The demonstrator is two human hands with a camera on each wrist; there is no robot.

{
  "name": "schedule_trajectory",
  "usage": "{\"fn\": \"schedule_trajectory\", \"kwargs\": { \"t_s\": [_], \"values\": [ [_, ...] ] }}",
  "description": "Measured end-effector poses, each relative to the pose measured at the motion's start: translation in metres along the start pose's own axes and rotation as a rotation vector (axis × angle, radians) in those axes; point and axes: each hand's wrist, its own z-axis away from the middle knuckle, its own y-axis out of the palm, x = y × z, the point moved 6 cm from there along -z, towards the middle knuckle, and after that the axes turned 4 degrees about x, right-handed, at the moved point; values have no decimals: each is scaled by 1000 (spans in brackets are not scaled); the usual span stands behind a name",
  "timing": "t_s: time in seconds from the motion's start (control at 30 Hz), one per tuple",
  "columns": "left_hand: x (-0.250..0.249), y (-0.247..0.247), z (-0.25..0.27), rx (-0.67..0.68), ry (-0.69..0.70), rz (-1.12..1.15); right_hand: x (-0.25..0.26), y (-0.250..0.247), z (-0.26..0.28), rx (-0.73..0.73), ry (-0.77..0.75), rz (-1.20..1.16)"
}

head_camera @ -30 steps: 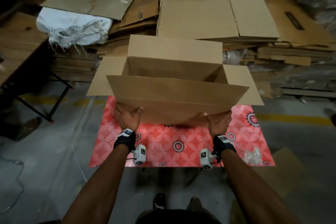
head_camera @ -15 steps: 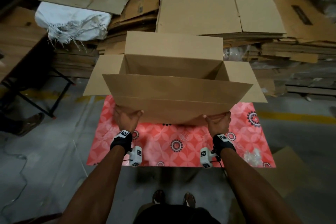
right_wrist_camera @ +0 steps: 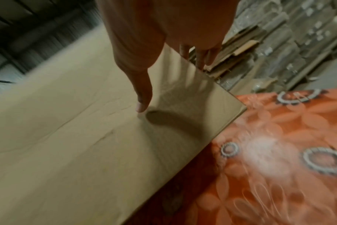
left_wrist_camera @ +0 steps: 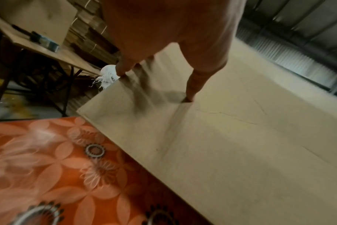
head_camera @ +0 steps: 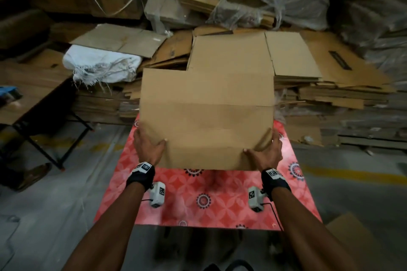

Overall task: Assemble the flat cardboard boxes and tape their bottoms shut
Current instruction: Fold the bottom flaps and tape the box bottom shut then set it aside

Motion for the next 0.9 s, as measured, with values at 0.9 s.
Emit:
{"fn": "schedule_trajectory", "kwargs": {
  "t_s": [0.9],
  "values": [
    [31,2,52,11,31,83,-32,7,17,138,-204,358]
  ]
}}
